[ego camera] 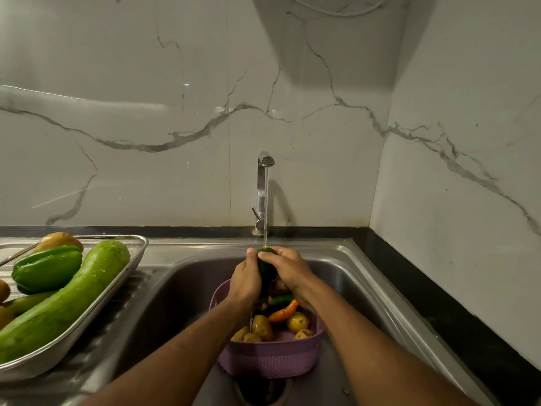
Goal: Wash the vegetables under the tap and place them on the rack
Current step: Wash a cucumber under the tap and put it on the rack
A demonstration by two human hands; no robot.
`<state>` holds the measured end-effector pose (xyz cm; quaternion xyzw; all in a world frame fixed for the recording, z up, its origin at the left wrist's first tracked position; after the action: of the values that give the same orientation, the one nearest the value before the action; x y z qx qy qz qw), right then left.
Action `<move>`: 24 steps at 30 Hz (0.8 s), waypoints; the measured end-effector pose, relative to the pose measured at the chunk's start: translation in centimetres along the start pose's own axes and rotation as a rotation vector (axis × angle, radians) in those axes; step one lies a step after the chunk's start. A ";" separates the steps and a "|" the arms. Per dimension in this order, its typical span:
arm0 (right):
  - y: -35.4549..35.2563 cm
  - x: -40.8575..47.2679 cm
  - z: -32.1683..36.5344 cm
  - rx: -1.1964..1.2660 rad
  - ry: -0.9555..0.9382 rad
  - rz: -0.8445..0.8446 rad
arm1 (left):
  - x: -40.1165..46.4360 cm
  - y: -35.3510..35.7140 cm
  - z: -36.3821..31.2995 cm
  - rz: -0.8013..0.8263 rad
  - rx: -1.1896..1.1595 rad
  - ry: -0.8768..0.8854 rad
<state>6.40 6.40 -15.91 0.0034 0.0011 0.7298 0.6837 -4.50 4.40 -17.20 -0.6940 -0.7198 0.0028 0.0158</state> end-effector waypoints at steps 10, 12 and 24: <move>1.1 0.1 0.5 -0.088 -0.050 -0.182 | -0.3 0.1 -0.1 -0.067 0.057 0.048; 1.1 0.1 0.2 -0.024 0.002 -0.060 | -0.1 -0.2 -0.2 -0.093 0.029 -0.038; 0.7 0.0 0.3 0.009 0.009 -0.277 | -0.1 0.0 0.0 -0.038 0.023 -0.069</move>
<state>5.74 6.31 -15.58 0.0027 0.0078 0.6283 0.7779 -4.53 4.30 -17.19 -0.6795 -0.7328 0.0347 -0.0008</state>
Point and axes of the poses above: each hand's wrist, its own x-axis towards the middle knuckle, its own y-axis out of the palm, z = x × y, the point moved 2 cm from there along x, towards the middle knuckle, and after that the axes turned 4 degrees about x, right-handed, at the moved point
